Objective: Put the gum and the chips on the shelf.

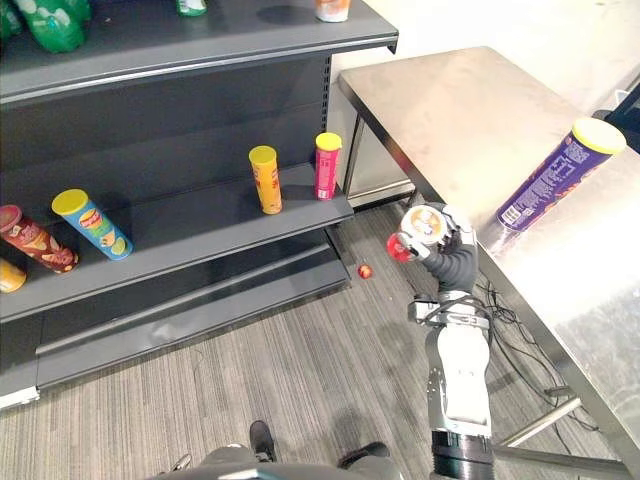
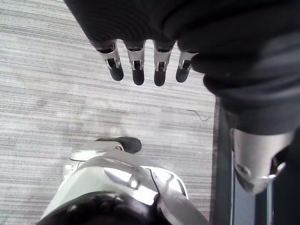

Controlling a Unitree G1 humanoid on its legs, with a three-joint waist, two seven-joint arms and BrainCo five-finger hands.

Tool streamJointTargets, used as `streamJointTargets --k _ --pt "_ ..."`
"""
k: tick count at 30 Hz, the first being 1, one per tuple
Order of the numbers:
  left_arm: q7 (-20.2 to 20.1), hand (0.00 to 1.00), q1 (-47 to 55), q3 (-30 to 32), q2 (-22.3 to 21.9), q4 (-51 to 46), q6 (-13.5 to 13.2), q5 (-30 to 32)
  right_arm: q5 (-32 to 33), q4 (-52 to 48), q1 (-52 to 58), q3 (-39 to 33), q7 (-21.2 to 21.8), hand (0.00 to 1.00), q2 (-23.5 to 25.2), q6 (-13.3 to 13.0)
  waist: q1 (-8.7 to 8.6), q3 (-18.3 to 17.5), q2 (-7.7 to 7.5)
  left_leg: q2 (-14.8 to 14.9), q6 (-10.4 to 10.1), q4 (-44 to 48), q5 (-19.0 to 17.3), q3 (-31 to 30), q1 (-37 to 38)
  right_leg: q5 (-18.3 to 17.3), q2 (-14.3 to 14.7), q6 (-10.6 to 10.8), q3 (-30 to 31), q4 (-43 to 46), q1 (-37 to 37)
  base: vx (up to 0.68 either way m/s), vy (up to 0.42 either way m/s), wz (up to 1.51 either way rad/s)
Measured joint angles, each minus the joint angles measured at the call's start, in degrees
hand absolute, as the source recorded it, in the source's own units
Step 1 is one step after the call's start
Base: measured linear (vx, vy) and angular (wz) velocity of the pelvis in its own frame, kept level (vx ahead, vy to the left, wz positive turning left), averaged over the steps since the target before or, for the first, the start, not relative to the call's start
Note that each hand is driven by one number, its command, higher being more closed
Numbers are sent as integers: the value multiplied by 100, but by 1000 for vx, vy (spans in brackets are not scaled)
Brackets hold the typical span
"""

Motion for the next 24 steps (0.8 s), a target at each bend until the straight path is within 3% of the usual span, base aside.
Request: streamJointTargets --k 9,13,16,17,18,19,20,21,24 --pt "-74 0 -11 321 -26 -9 0 -54 5 168 -6 193 174 100 -9 6 85 1 -6 166 -74 -79 119 -2 85 0 282 0 29 -174 101 63 -25 1" --pt "-87 0 -51 298 -38 -140 -20 -117 6 538 -210 479 219 100 -22 23 121 65 -113 363 -74 842 -273 -170 -375 36 281 25 15 -169 136 70 14 21" --pt "-90 0 -49 292 -37 -120 -17 -263 5 571 -331 691 306 100 -34 27 268 112 -96 450 -59 1130 -513 -332 -416 196 244 -13 62 -14 278 37 98 26" --pt "-88 0 -30 199 -26 -129 -18 -281 5 571 -327 727 334 100 -77 29 266 123 -69 426 -30 1193 -607 -539 -403 235 77 -97 472 423 262 92 198 73" --pt "-85 0 17 -74 15 -168 -24 -288 4 567 -318 720 374 100 -158 22 213 150 36 423 65 1221 -657 -831 -370 289 -40 -494 1582 1155 -122 90 175 81" --pt "-84 0 2 -202 61 -177 -27 -288 4 568 -313 717 408 100 -183 19 213 181 86 440 101 1274 -652 -984 -397 116 82 -524 2293 1405 -338 117 162 98" --pt "-77 0 -55 -372 134 -184 -30 -292 0 569 -277 731 459 100 -219 24 181 209 105 475 155 1236 -632 -1330 -419 -540 622 -263 3555 1375 -564 64 56 121" --pt "-70 0 -71 -381 183 -189 -80 -303 2 553 -243 731 460 100 -229 27 74 210 107 413 191 1132 -565 -1662 -404 -782 1023 -204 4300 1151 -682 79 62 135" --pt "-70 0 -126 -382 173 -142 -136 -453 3 364 -98 705 465 100 -258 23 -90 218 98 15 193 980 -532 -2423 -269 -763 1285 -136 5113 647 -920 91 1 156"
